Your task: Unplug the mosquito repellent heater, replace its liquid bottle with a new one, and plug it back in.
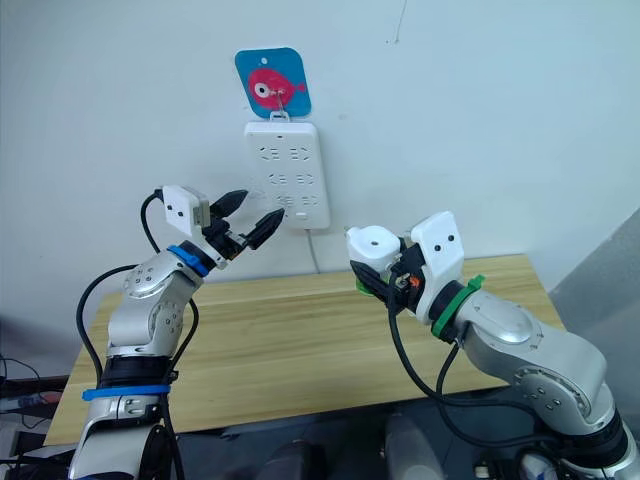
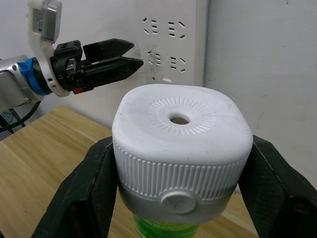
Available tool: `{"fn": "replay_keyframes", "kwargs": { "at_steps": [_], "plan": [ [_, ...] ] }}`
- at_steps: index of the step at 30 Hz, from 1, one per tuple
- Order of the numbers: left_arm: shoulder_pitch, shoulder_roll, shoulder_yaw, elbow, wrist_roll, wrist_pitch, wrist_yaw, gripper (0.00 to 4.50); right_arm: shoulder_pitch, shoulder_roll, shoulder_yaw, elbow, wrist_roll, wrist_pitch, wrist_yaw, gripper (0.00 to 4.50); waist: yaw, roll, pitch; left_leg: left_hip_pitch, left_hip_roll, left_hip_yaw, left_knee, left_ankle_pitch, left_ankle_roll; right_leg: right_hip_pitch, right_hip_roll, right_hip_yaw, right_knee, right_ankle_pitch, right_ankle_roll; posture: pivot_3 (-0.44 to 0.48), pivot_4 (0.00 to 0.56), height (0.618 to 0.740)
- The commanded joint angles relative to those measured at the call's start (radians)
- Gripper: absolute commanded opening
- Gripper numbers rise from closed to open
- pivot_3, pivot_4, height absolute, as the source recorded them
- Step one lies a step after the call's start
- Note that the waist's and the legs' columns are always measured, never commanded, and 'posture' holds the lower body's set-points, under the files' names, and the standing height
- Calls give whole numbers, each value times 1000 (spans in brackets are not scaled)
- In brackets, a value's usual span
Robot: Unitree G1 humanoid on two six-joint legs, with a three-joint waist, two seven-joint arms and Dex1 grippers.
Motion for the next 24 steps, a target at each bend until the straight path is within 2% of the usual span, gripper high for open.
{"fn": "replay_keyframes", "kwargs": {
  "at_steps": [1, 12, 18, 24],
  "plan": [
    [-61, 9, -12, 41, 7, -24, -47, 4500, -15, 12, -28, -54, -2, 5, 6, 3024, 0, 0, 0, 0, 0, 0, 0, 0, 0, 0, 0, 0, 0, 0, 0, -187, 154, 733],
    [-182, 18, -46, 212, 24, -28, -190, 4500, -9, -1, -56, -79, 18, 40, 39, 3024, 5, 0, 0, 0, -1, -2, 1, 0, 0, 1, -1, -3, 0, 0, 0, -212, 151, 733],
    [-248, 18, -56, 254, 1, -5, -318, 4500, 6, 1, -71, -93, 29, 51, 50, 3024, 19, 0, 0, -2, -2, -4, 3, 0, 0, 2, -2, -5, 0, 0, 0, -220, 148, 733],
    [-286, 21, -75, 283, 12, 12, -386, 4500, 16, 2, -74, -102, 35, 55, 53, 3024, -1, 0, 0, -2, -2, -4, 1, 0, 0, 0, -2, -4, 0, 0, 0, -229, 144, 733]
  ]
}}
